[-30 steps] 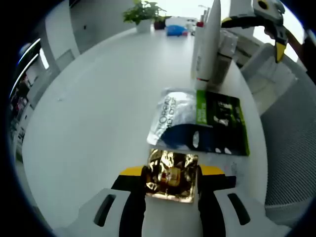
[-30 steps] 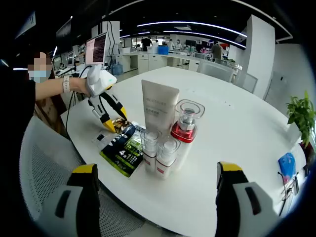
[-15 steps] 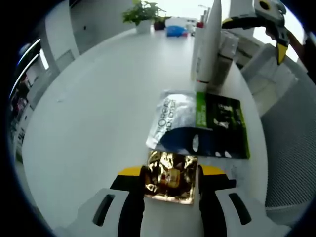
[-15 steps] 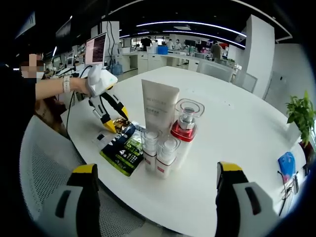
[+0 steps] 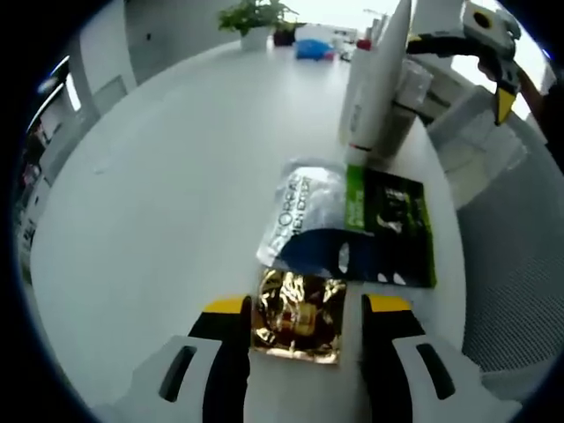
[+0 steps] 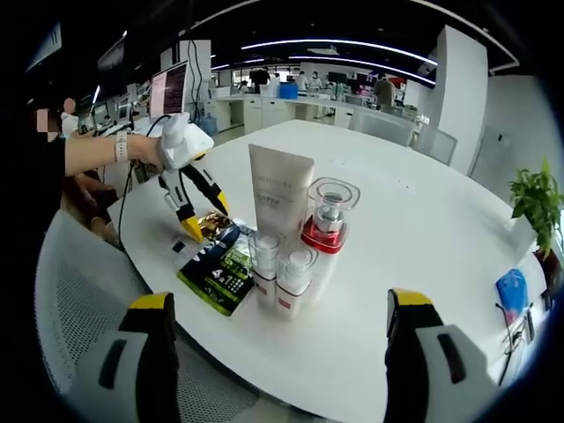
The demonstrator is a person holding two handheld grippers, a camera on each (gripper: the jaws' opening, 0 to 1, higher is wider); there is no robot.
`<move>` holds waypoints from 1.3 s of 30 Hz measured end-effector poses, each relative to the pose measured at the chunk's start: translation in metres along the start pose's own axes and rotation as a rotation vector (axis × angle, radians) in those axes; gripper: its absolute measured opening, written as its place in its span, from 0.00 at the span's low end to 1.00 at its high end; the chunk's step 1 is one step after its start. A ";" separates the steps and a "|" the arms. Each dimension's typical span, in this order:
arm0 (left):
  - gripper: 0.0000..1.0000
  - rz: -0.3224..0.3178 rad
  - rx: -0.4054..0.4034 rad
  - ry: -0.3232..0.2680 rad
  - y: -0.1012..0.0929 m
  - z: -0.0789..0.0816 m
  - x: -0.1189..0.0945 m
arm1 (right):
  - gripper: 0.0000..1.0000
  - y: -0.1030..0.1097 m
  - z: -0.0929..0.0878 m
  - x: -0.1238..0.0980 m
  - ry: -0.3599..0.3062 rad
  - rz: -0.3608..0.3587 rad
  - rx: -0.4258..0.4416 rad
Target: Arrange the skincare products in the storage area until every visible bottle or jar stands upright without overlapping.
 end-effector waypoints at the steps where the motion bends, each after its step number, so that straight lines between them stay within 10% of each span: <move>1: 0.49 0.005 -0.002 -0.005 0.000 0.000 -0.002 | 1.00 -0.001 0.001 -0.001 -0.003 -0.002 0.000; 39: 0.92 0.395 -0.301 -0.247 -0.060 0.020 -0.093 | 1.00 0.018 0.005 -0.007 -0.080 0.056 -0.009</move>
Point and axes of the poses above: the point that each gripper's makers call its tool centre point, and the gripper's own axes: x roughly forward along the fingers, y roughly to its left, z roughly out of its top, the point moved 5 cm from there along -x, roughly backward along the fingers, and after that the axes turned 14 degrees about x, right-handed, at the moved point
